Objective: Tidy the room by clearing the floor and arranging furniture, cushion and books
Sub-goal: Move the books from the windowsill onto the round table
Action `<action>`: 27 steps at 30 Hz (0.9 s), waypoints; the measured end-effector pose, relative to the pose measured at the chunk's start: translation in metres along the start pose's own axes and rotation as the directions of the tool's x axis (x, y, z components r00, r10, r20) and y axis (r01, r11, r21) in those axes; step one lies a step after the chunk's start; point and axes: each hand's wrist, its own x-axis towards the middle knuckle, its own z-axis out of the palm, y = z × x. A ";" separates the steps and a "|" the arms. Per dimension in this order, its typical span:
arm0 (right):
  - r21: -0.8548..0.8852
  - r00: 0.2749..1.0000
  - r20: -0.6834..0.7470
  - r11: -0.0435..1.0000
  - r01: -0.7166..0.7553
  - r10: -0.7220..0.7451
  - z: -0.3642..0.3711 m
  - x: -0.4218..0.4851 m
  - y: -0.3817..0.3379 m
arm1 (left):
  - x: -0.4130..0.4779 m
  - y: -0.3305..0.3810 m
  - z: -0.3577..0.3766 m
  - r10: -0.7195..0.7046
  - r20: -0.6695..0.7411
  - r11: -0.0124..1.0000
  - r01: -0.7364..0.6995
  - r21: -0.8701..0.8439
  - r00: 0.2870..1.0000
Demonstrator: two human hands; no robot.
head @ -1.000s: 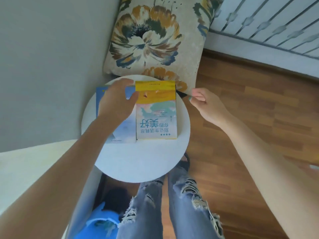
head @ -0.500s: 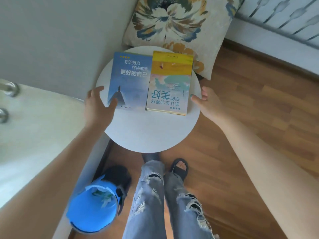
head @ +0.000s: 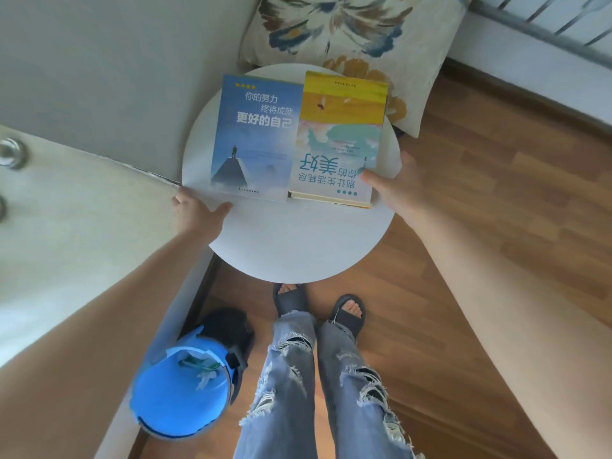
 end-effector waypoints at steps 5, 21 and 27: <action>0.025 1.000 0.009 1.000 -0.001 0.001 -0.001 0.007 0.008 | 0.010 -0.001 -0.002 -0.053 0.061 0.997 0.056 -0.057 0.997; 0.085 0.999 -0.035 0.996 -0.033 0.036 0.003 -0.010 0.025 | 0.009 -0.011 -0.001 -0.061 0.089 0.992 0.070 -0.103 0.994; 0.075 0.999 -0.036 0.997 0.018 -0.016 0.005 -0.020 0.040 | -0.003 -0.021 0.002 -0.051 0.083 0.989 0.062 -0.132 0.995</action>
